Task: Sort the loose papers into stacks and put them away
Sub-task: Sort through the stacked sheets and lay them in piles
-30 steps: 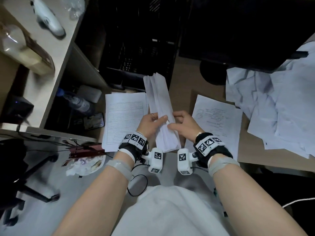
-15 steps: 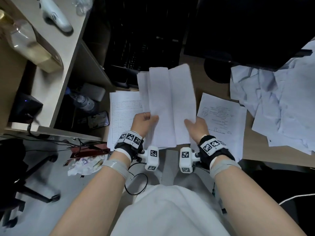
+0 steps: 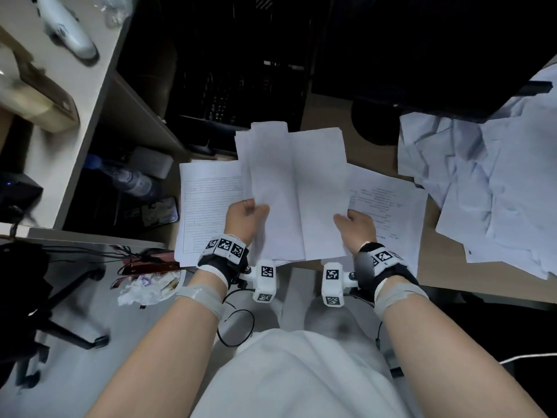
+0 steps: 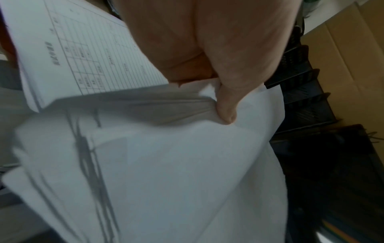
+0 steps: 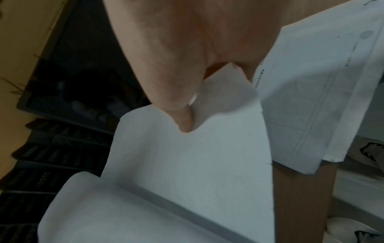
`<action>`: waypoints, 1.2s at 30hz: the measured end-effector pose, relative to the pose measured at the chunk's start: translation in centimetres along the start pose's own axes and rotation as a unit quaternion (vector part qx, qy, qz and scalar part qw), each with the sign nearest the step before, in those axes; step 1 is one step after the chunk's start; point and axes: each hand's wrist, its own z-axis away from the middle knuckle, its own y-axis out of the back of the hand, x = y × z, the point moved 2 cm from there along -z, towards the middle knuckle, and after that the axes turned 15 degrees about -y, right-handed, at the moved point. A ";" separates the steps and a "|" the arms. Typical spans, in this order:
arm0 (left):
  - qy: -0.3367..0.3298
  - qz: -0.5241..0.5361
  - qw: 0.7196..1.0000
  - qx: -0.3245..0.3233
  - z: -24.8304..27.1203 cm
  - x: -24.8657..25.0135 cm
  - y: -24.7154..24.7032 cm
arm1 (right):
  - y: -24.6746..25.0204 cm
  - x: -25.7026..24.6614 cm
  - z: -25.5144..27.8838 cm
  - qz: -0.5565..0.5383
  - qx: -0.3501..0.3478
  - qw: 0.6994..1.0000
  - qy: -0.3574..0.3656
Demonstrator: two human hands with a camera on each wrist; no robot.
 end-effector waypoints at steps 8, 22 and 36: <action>0.002 -0.017 0.999 0.050 0.3 -0.8 2.3 | -6.1 -6.5 4.1 0.129 -0.224 0.943 0.208; -0.022 -0.022 0.993 0.116 -0.4 -3.7 8.1 | -6.7 0.3 -1.2 0.168 -0.001 0.984 -0.056; 0.007 -0.065 0.998 0.011 -0.1 -5.1 10.1 | -7.6 4.8 -3.4 0.137 0.052 0.971 -0.189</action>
